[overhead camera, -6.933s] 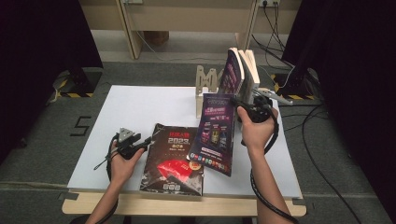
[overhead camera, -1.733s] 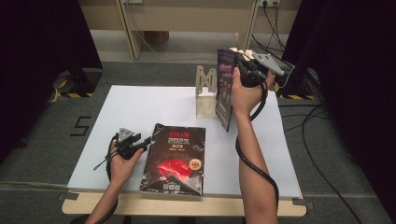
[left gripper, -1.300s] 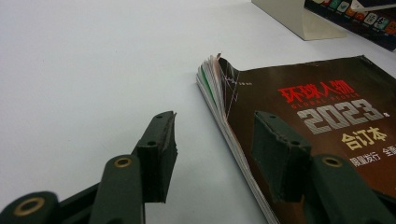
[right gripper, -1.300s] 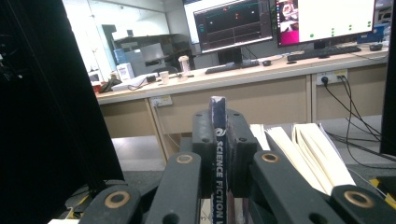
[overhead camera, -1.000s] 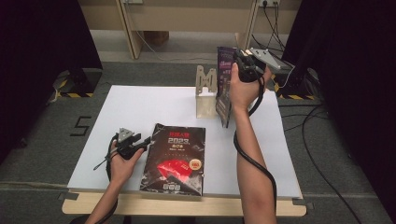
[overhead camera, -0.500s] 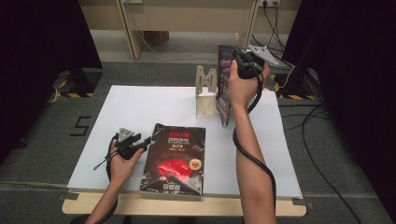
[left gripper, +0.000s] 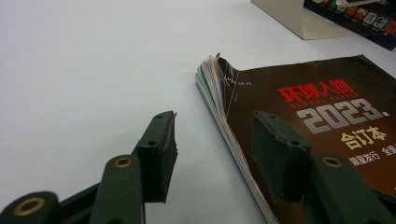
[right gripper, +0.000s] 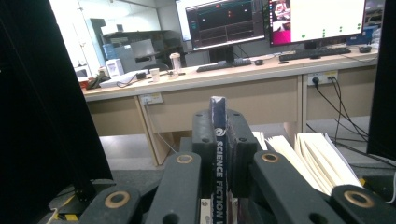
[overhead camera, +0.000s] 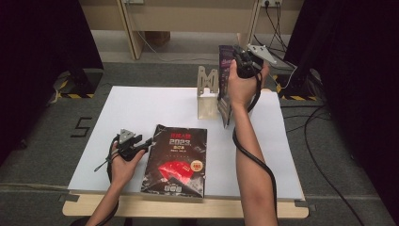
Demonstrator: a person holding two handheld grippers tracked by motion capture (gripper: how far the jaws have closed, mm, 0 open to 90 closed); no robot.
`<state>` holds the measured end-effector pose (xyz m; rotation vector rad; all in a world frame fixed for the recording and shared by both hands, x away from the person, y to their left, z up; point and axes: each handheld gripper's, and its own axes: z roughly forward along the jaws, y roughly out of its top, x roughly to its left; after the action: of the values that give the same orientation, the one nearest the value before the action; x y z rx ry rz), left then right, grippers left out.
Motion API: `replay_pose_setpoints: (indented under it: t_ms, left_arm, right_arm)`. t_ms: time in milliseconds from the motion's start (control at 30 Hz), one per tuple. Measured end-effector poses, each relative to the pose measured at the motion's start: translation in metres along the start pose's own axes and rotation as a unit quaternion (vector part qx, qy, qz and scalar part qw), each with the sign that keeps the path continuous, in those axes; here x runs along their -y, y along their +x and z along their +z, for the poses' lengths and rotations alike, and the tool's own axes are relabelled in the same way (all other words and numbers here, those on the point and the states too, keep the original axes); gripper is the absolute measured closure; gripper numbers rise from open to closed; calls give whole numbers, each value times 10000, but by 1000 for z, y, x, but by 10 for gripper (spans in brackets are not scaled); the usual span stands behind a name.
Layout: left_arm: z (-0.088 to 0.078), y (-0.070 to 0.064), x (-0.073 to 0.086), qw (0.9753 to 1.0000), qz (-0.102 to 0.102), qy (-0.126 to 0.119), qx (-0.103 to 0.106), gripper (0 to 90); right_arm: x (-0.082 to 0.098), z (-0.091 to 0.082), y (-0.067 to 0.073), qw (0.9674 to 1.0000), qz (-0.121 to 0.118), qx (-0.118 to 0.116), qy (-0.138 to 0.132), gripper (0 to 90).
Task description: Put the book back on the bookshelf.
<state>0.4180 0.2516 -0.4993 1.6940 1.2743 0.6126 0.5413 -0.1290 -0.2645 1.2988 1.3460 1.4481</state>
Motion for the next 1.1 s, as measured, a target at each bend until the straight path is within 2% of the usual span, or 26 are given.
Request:
replay_pose_setpoints:
  t_ms: [833, 1100]
  left_arm:
    - [0, 0, 0, 10000, 15, 53, -7, 494]
    - [0, 0, 0, 10000, 24, 57, -9, 494]
  right_arm:
    - [4, 11, 3, 10000, -7, 71, 6, 850]
    - [8, 16, 4, 9998, -136, 151, 86, 849]
